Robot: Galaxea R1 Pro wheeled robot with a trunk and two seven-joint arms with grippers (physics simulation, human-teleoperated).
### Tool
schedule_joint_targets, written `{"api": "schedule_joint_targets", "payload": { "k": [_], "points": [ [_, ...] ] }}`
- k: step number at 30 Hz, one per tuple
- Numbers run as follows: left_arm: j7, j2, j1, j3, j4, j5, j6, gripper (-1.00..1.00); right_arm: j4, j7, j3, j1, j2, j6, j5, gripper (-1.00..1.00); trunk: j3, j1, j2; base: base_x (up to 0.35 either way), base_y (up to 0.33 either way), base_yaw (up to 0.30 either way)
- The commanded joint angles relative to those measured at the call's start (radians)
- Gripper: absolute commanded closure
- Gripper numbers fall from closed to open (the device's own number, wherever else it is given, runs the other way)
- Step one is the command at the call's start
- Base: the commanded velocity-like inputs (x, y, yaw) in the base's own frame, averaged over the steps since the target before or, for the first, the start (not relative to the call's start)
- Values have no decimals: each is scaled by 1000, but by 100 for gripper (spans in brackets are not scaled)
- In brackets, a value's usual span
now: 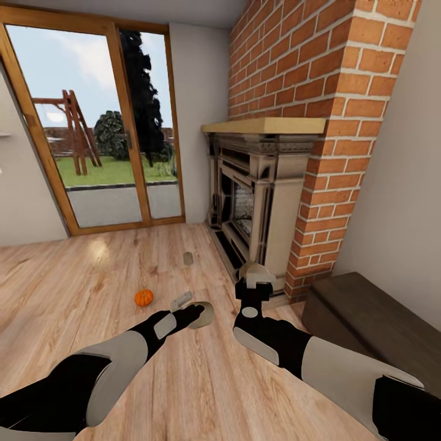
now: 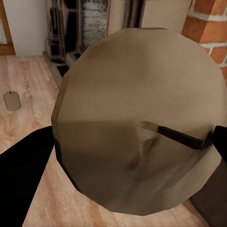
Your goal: Place each of the two pumpkins and all three candles from the living room inside a cabinet in the living room (use any cabinet), then make sure every cabinet is closed, and position the cauldron so it is next to a table in the living room.
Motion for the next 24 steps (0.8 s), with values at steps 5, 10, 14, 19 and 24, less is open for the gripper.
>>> {"api": "schedule_joint_targets", "payload": {
  "k": [5,10,14,19,24],
  "points": [
    [0,1,0,-8,0,9,4,100,-2,-4,5,-2,-1,-7,-10,100,15,-19,35,0,0,0],
    [1,21,0,-7,0,10,4,100,7,-3,14,-2,0,-7,-10,100,30,-39,70,0,0,0],
    [1,32,0,-7,0,9,3,100,38,-3,42,-2,19,-7,-11,100,43,-54,98,0,0,0],
    [1,36,0,-7,0,8,2,100,145,-1,55,12,69,-7,-11,100,59,-73,133,0,0,0],
    [2,35,0,-9,0,6,2,100,264,156,57,62,97,-10,-10,100,74,-92,168,0,0,0]
  ]
}}
